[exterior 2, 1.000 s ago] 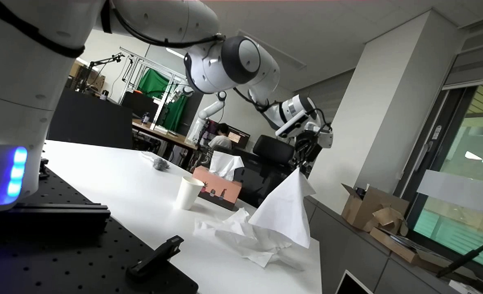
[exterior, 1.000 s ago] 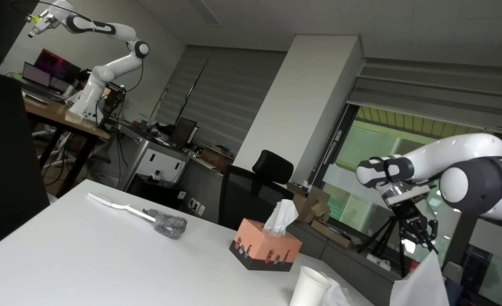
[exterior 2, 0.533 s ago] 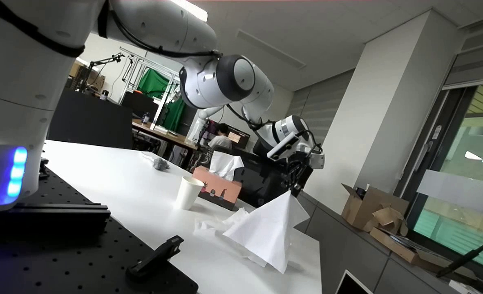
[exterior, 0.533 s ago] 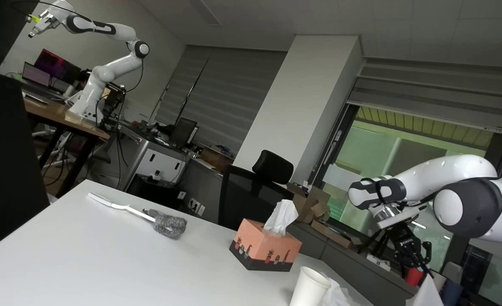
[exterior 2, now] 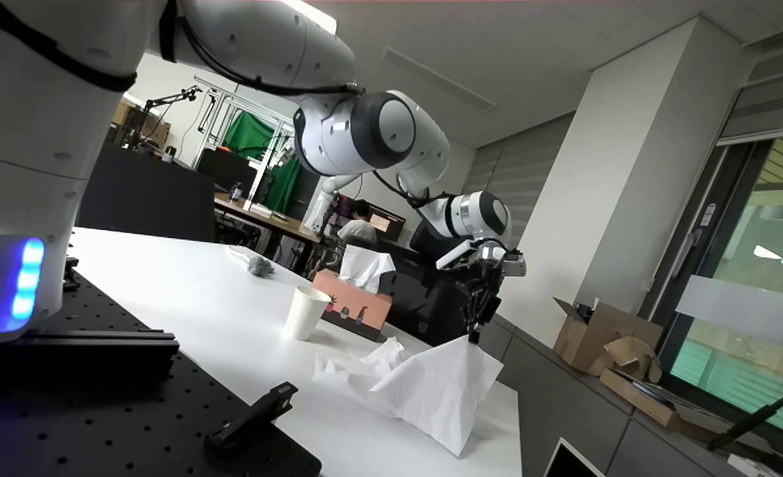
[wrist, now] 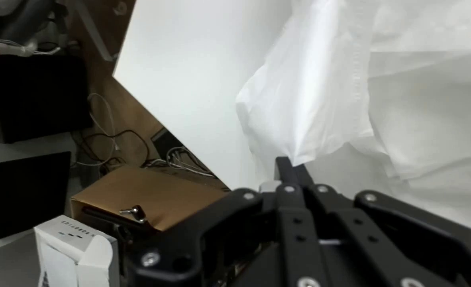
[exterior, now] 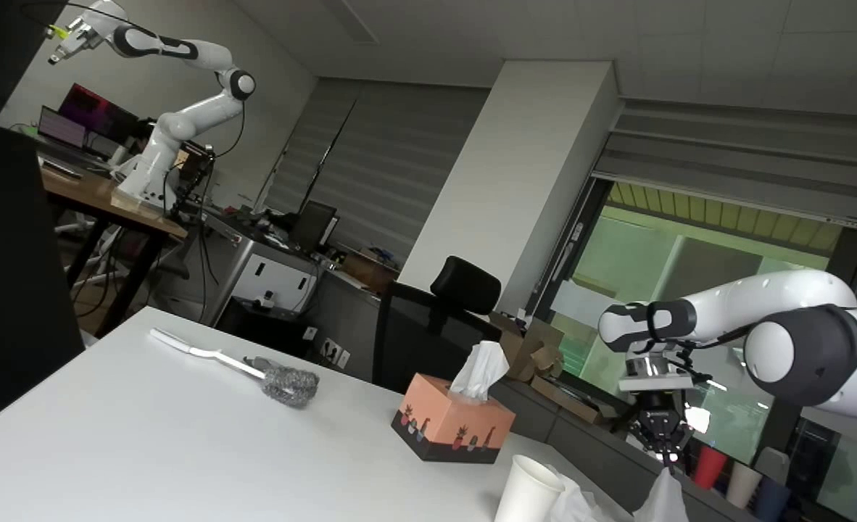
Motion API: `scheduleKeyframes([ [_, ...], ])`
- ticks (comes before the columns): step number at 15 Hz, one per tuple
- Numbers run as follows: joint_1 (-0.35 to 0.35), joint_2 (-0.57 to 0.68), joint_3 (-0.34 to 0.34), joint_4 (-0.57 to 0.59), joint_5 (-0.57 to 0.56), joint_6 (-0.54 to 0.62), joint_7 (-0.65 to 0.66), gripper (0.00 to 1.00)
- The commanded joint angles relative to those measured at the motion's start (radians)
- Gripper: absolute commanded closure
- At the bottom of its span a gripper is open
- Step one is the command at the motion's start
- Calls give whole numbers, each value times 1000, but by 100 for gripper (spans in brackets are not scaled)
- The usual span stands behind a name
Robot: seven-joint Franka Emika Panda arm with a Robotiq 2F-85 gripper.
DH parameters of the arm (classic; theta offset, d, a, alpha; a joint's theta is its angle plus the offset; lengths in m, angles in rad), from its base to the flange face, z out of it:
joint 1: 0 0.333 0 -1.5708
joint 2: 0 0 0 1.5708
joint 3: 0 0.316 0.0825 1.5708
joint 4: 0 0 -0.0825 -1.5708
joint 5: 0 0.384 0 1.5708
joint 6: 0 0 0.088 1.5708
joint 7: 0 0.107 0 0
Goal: Remove a tissue from the box and put it on the table
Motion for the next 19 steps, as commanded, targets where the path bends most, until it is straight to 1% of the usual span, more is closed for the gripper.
scheduleKeyframes([
  [1,-5,0,24,-2,40,193,80,100],
  [2,-3,5,22,-2,42,263,90,100],
  [3,-1,11,23,-3,39,334,105,78],
  [4,0,16,23,-4,40,399,127,73],
  [5,2,12,24,-15,42,432,142,68],
  [6,4,7,24,-25,43,455,157,60],
  [10,12,-18,40,-39,61,469,173,34],
  [13,22,-46,80,-17,102,488,158,12],
  [14,27,-66,97,-14,118,482,155,7],
  [15,36,-90,116,-20,140,457,161,1],
  [16,27,-36,85,-8,107,494,142,0],
  [17,34,-52,91,-9,109,488,140,11],
  [18,37,-54,91,-9,108,487,140,5],
  [19,32,-4,86,75,116,449,137,0],
])
